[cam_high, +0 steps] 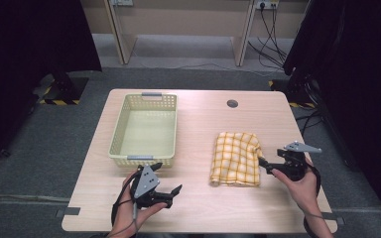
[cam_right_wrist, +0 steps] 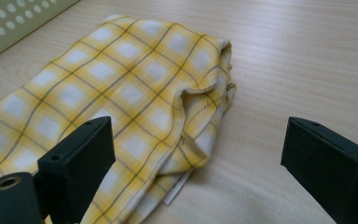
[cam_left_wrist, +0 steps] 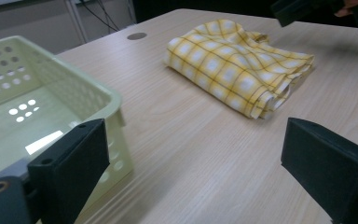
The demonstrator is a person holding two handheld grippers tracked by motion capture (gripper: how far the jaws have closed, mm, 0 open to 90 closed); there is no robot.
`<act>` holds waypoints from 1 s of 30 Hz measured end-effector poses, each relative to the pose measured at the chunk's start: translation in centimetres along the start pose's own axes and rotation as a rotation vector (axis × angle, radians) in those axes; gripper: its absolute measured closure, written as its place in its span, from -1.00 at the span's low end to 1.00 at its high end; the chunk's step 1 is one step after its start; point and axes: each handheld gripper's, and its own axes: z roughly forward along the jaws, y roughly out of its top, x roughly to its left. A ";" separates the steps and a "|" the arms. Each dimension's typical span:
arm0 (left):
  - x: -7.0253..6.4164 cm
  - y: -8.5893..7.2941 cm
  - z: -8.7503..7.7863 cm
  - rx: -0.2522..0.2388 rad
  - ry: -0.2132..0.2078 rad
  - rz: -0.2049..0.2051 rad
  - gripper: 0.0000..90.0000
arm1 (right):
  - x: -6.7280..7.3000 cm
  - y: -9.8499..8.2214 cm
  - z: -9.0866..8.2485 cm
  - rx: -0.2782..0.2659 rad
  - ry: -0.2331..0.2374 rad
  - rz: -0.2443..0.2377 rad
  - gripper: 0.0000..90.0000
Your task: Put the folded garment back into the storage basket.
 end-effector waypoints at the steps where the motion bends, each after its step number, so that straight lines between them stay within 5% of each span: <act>1: -0.1 0.2 0.5 0.003 -0.017 -0.001 -0.84 | -0.1 0.2 0.3 0.008 -0.001 0.002 -0.78; 15: -1.7 2.4 7.5 0.128 -0.206 0.058 -0.75 | -1.2 2.2 4.5 0.111 0.027 0.050 -0.61; 23: -2.5 3.4 11.0 0.187 -0.242 0.084 -0.68 | -1.6 2.7 5.9 0.169 0.027 0.072 -0.51; 30: -3.0 3.4 13.4 0.242 -0.223 0.094 -0.58 | -1.5 2.6 6.6 0.194 0.021 0.059 -0.32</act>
